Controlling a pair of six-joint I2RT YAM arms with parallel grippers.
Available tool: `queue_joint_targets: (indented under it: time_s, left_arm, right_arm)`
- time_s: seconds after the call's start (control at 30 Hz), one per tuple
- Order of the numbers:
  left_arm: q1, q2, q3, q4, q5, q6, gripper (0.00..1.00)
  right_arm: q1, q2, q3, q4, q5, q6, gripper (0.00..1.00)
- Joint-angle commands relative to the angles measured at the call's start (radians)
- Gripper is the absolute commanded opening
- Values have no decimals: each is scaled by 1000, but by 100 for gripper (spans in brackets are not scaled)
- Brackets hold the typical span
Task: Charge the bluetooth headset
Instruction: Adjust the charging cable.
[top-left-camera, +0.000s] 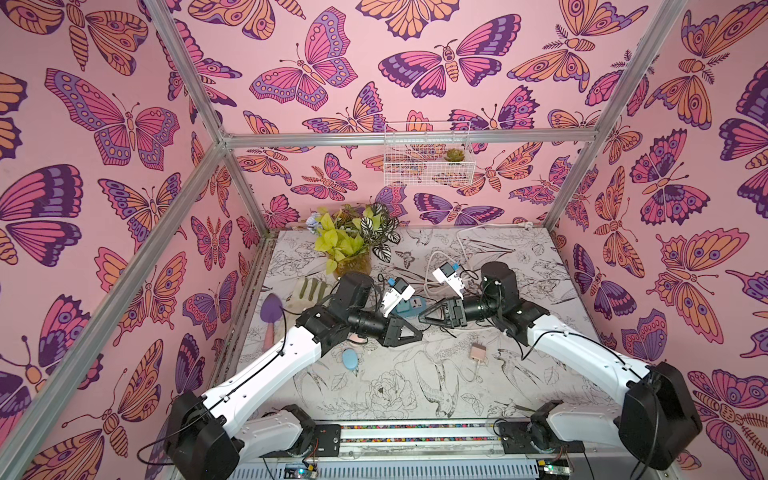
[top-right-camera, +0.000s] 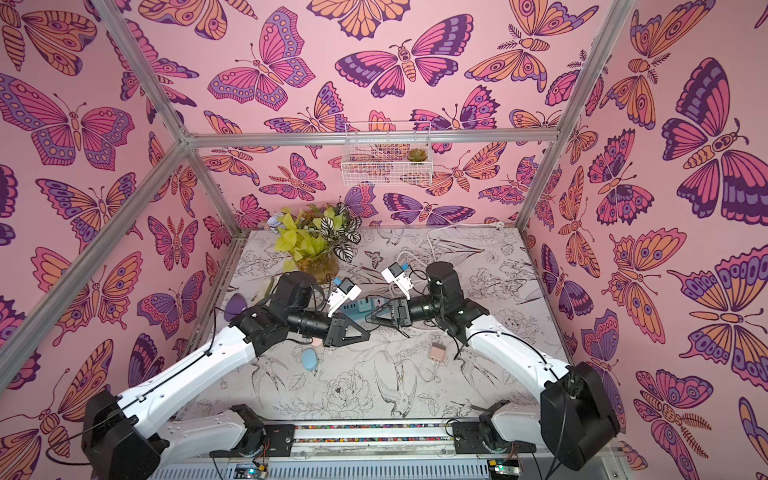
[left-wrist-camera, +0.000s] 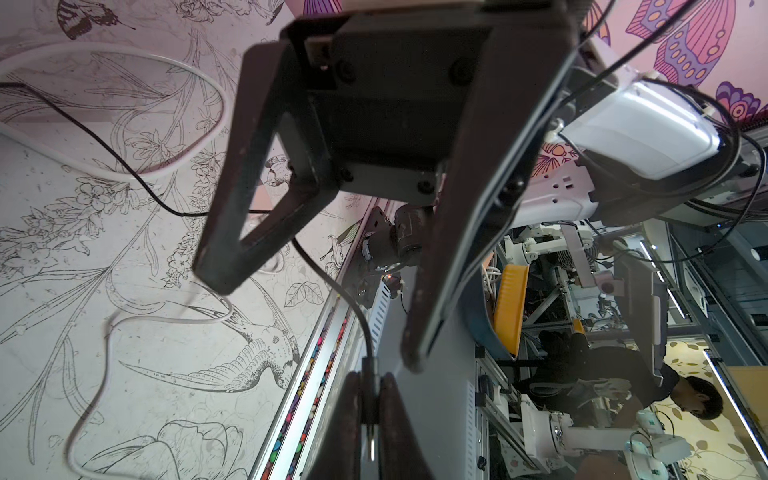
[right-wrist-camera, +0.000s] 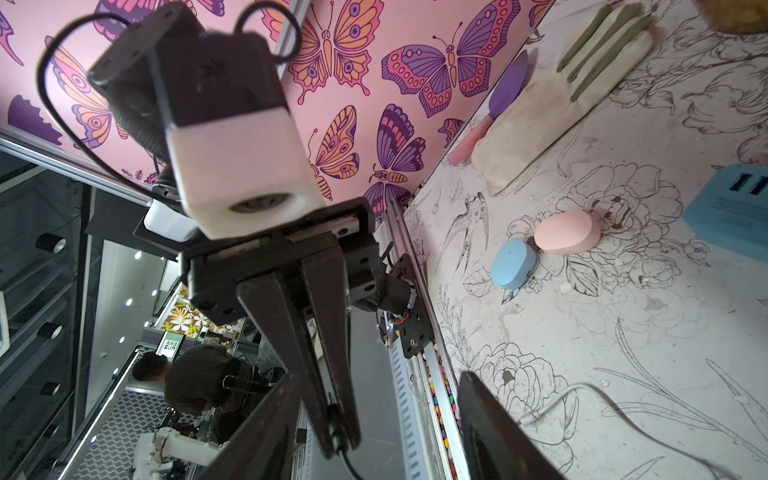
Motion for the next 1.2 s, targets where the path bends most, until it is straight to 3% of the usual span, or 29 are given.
queue_joint_targets:
  time_s: [0.0, 0.53, 1.0, 1.17]
  left_arm:
    - [14, 1, 13, 24, 36, 0, 0]
    - [46, 26, 12, 14, 66, 14, 0]
    - [56, 21, 10, 12, 61, 22, 0]
    - [59, 18, 10, 11, 58, 22, 0]
  right_arm:
    - [7, 9, -17, 53, -73, -2, 59]
    - [12, -5, -51, 173, -127, 82, 32]
    - [36, -14, -42, 155, -158, 76, 23]
    - [36, -20, -41, 141, -166, 64, 15]
